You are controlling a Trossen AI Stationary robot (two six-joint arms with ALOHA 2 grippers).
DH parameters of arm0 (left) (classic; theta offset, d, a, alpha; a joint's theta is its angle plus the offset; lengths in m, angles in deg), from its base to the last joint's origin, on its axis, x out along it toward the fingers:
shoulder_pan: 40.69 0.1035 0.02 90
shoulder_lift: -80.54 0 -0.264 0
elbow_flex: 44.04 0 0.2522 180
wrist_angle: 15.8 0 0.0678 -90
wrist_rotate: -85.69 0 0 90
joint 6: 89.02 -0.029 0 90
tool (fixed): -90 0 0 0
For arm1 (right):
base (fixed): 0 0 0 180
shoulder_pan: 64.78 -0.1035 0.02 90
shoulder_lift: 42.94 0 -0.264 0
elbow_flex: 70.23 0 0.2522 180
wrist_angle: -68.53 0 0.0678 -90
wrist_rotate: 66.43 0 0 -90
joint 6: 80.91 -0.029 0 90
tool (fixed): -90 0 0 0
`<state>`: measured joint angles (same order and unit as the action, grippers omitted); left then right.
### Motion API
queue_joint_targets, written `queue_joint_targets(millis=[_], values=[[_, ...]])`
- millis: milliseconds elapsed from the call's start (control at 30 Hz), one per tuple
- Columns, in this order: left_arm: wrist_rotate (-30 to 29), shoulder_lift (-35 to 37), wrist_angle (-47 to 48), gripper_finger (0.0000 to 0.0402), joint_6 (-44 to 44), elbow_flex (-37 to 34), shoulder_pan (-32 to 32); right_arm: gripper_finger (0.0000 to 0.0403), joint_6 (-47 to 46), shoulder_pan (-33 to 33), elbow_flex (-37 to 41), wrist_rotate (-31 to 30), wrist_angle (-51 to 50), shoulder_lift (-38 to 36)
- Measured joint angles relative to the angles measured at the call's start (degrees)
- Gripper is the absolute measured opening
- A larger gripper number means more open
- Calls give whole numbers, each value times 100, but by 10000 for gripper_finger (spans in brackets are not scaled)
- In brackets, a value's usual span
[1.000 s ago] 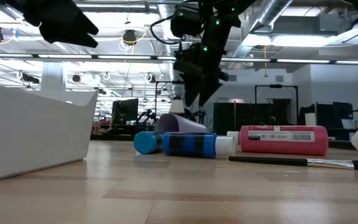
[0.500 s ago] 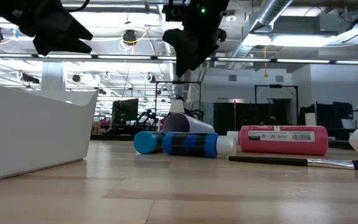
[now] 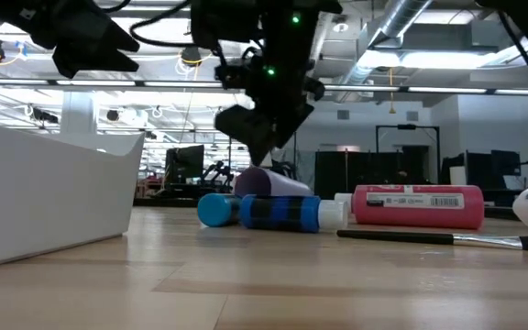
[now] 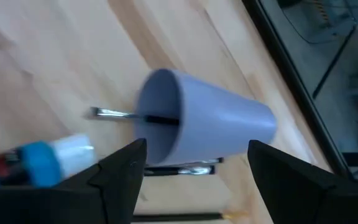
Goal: Pick & Place Paint Supplies
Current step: Adjust the violet cup on the table
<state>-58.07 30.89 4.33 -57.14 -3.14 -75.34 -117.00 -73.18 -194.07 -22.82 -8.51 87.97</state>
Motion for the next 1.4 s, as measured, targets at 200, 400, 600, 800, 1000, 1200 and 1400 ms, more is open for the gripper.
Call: queue_joint_targets(millis=[200,400,600,800,1000,1200,1400], values=[[7,0,-10,209,-7,0,0,274,-63,108,-382,17,123,147],[16,0,-12,209,-5,0,0,274,-240,248,-366,305,104,136],[17,0,-12,209,-7,0,0,274,-115,237,-366,496,317,153],[17,0,-12,209,-8,0,0,274,-2,229,-366,503,458,153],[20,0,-18,209,-9,0,0,274,-58,309,-366,540,459,153],[20,0,-20,209,-11,0,0,274,-146,428,-366,548,313,153],[20,0,-22,209,-11,2,0,274,-286,517,-366,522,194,153]])
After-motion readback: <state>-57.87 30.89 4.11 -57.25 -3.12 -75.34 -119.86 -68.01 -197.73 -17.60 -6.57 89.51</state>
